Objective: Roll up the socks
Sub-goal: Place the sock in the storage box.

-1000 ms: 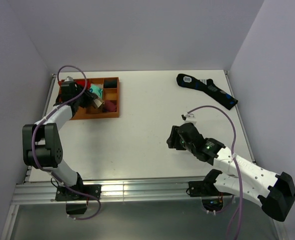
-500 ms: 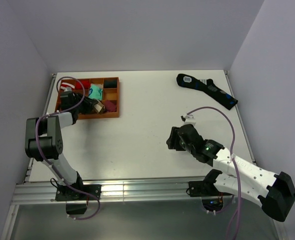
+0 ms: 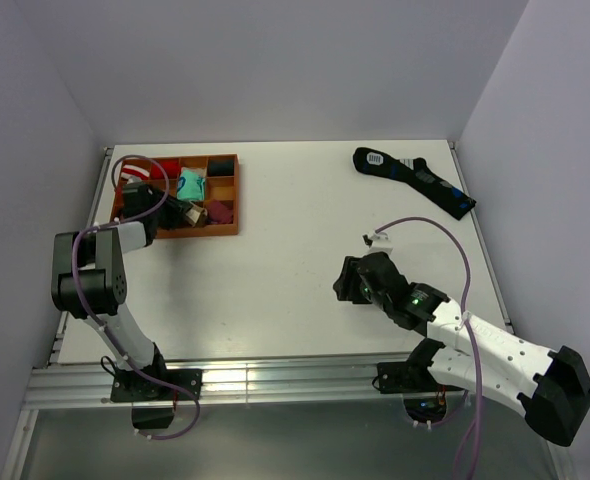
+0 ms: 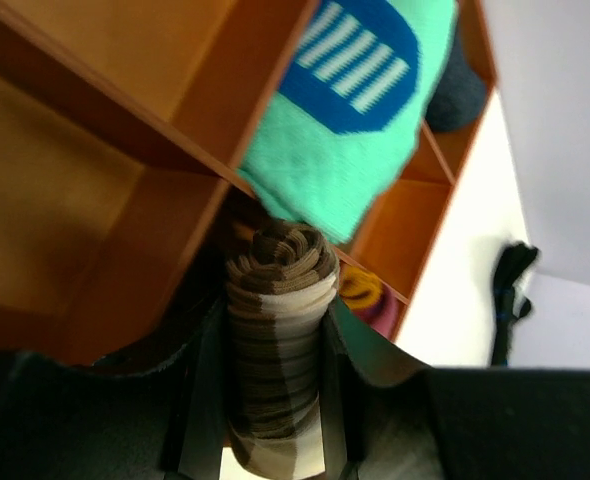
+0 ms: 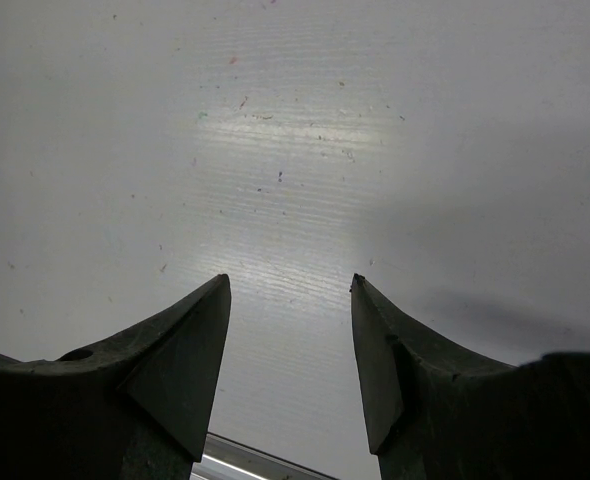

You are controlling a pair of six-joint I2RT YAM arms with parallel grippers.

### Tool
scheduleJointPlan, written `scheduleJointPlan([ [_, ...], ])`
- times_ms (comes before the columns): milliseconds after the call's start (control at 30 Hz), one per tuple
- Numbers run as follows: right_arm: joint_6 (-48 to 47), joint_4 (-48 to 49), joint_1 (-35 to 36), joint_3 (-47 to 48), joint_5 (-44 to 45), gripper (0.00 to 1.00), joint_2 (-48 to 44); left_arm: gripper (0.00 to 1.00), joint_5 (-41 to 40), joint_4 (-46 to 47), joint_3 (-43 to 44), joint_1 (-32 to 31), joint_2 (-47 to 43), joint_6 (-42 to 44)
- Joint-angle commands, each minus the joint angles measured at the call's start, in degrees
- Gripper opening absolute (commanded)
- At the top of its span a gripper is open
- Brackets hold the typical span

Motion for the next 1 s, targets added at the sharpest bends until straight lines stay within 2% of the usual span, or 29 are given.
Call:
scheduleJointPlan([
  [0, -0.7, 1.9, 0.3, -0.3, 0.8, 0.59, -1.1, 0.0, -9.9, -7.4, 2.6, -0.1, -0.3, 4.5],
  [400, -0.7, 1.6, 0.3, -1.0, 0.7, 0.59, -2.1, 0.0, -20.5, -16.5, 7.2, -2.5, 1.6, 6.5],
  [967, -0.2, -0.3, 0.3, -0.3, 0.6, 0.59, -2.0, 0.0, -33.0, -39.4, 22.6, -4.3, 13.7, 4.8],
])
